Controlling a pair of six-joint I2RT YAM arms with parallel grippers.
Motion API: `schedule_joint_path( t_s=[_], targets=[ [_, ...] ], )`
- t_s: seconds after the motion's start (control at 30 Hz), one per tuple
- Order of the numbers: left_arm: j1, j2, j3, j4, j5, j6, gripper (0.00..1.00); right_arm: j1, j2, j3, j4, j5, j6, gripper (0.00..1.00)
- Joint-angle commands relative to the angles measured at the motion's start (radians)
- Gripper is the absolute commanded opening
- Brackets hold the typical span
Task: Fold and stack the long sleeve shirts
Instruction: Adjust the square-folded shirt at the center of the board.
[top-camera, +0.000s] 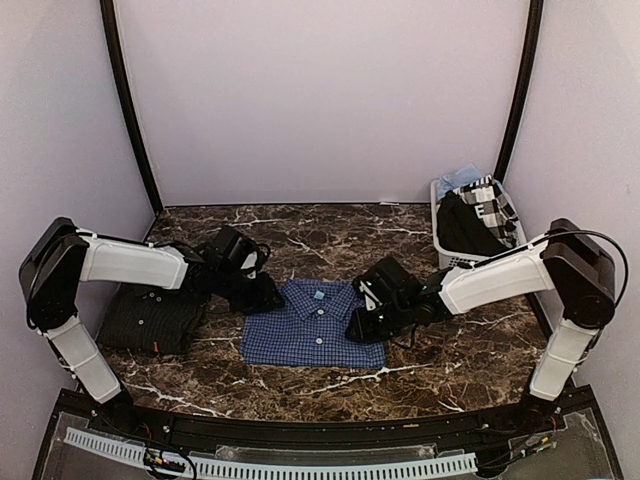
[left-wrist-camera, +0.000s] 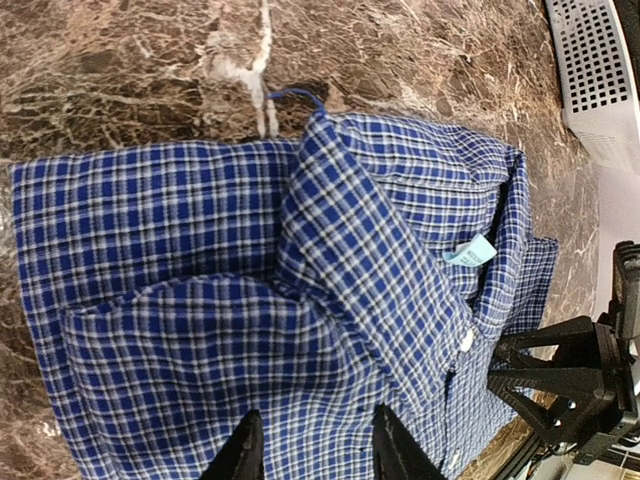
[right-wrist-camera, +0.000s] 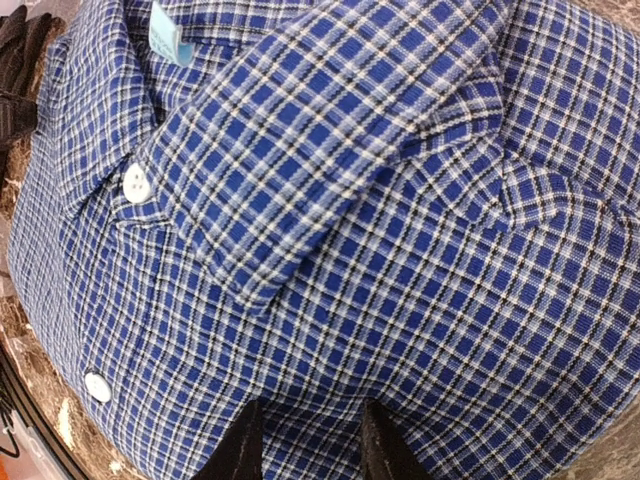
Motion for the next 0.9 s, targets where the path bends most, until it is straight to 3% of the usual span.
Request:
schedule_joint_path(
  t_s=[0.0,0.23,0.63,0.87],
  targets=[
    [0.029,-0.074,-0.042,-0.014,-0.050,0.005,0.37,-0.022,0.014,-0.075,0.047,0.025,0.043,0.31],
    [0.081,-0.176,-0.075,-0.090,-0.123,0.026,0.39,-0.093,-0.059,-0.173,0.050,0.040,0.058,0.32],
    [0.235,-0.341,-0.175,-0.220,-0.231,0.057,0.45,-0.219,-0.320,-0.351,-0.037,0.081,0.066,0.35],
    [0.305,-0.338,-0.181,-0.264,-0.293,0.093,0.47,-0.252,-0.490,-0.389,-0.105,0.154,0.101,0.40]
  ],
)
